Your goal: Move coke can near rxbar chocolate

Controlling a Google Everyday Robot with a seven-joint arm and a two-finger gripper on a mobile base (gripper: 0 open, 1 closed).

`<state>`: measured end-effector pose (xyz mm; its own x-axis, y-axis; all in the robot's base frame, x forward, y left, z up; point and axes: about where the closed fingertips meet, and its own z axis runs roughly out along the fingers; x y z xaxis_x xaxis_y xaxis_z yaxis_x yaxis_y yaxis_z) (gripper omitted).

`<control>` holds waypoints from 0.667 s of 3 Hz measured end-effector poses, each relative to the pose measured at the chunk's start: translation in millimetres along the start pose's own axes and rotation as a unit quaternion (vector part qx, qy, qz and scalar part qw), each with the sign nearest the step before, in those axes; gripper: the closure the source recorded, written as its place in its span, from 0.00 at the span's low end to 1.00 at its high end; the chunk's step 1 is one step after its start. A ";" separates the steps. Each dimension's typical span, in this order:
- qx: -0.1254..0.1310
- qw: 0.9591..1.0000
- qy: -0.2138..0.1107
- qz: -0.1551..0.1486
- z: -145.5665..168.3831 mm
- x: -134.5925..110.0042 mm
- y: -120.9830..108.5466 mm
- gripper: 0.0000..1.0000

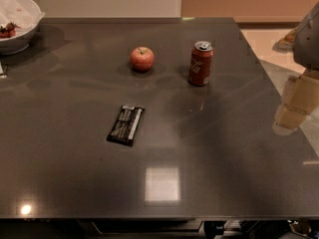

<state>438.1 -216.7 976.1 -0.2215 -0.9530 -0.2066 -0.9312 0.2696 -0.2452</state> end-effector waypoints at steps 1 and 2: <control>0.000 1.000 -0.005 0.000 1.5 -2.8 -7.5 0.00; -0.005 1.000 -0.022 0.004 17.2 -11.1 -27.6 0.00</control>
Offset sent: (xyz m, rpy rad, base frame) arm 0.0689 0.0092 -0.0244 0.0980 0.0204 0.0056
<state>471.3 -211.1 968.9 -0.2167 -0.9436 -0.2505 -0.9322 0.2762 -0.2341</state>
